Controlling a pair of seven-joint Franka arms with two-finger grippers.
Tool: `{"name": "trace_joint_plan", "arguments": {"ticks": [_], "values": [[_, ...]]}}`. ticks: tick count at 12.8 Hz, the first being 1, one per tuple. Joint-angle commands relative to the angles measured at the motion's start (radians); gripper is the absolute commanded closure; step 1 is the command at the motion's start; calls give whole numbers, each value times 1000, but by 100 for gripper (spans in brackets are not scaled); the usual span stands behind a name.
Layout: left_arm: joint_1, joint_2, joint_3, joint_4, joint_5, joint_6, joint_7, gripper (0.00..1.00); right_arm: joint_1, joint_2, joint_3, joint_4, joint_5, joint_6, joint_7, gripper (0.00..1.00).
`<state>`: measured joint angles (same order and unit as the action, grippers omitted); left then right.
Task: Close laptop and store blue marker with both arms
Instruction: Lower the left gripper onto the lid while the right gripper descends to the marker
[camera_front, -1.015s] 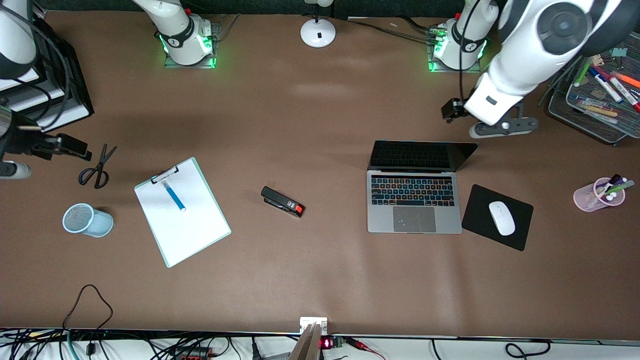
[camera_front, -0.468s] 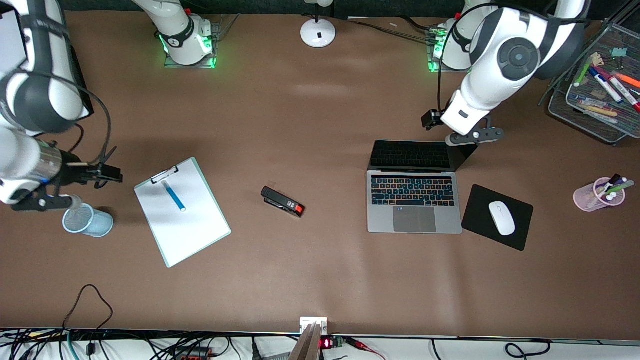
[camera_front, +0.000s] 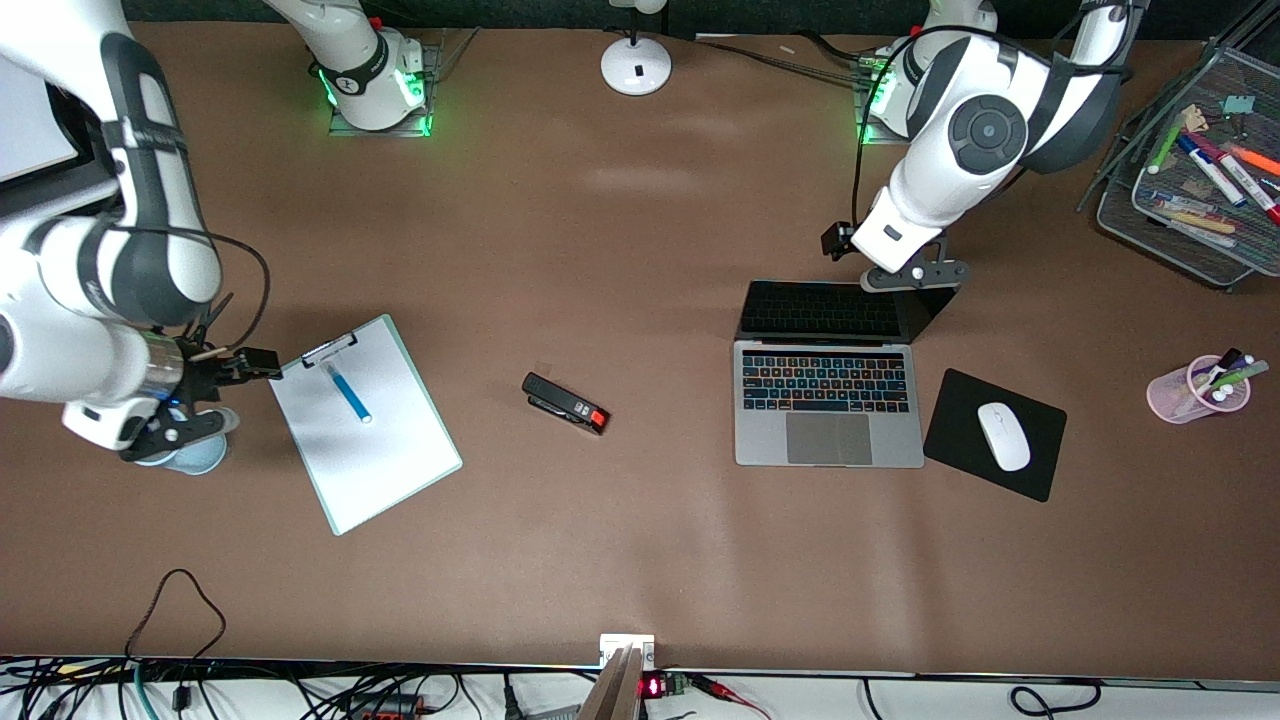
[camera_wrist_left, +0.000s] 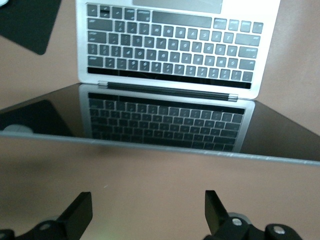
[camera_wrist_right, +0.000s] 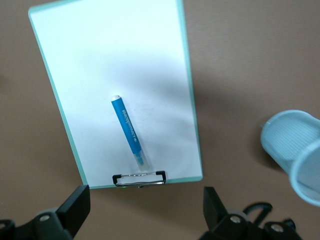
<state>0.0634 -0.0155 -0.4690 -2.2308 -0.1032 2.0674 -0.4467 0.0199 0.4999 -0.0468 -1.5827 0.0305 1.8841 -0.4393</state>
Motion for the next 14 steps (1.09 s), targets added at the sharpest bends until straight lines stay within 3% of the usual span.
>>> {"name": "trace_joint_plan", "arguments": {"ticks": [1,3,10,14], "values": [[6,54,-30,17,-7,60,9,1,40,28,1,6,-1,25,-36,0],[6,98,-28,39,-4,121,11,0,55,57,1,3,-1,72,-36,0],[15,242,-25,227,79,137,-1,0,60,153,1,6,16,184,-157,0],[10,322,-20,243,134,246,-3,0,80,175,1,7,39,204,-145,0]]}}
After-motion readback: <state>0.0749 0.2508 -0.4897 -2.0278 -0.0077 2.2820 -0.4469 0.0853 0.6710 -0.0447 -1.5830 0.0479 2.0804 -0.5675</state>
